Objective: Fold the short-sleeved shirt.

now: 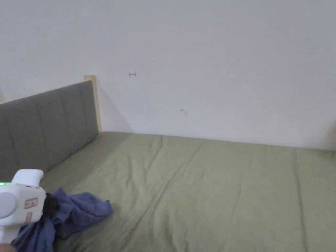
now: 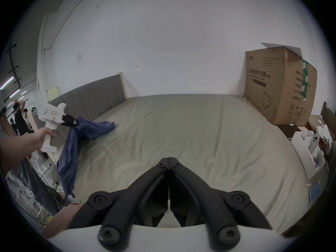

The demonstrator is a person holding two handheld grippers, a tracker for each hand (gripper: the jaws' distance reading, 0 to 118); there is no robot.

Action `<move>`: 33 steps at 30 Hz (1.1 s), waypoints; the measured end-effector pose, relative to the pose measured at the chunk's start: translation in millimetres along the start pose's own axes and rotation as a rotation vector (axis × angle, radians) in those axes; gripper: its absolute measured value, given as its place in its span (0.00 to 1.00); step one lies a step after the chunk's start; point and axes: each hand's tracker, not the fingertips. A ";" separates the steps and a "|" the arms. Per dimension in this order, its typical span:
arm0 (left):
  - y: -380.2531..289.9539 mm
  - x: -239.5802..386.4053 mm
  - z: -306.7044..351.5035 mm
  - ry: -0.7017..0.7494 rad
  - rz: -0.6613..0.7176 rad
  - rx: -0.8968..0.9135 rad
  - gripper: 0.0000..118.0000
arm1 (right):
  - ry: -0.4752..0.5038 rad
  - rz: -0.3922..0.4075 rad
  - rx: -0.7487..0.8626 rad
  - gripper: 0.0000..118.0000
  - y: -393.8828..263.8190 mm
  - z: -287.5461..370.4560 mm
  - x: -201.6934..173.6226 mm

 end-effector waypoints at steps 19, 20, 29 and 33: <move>67.4 351.9 136.2 -0.690 -0.255 -0.067 0.06 | -0.154 -0.177 0.121 0.00 -6.1 91.1 86.4; 51.7 369.9 120.0 -0.706 -0.274 -0.110 0.06 | -0.162 -0.181 0.118 0.00 -8.6 91.6 89.2; -127.9 410.3 -58.0 -0.609 -0.068 -0.829 0.40 | -0.180 -0.185 0.038 0.00 -35.0 79.8 106.2; -113.9 382.2 -47.8 -0.680 0.044 -0.780 0.70 | -0.176 -0.197 0.008 0.00 -41.4 71.6 107.4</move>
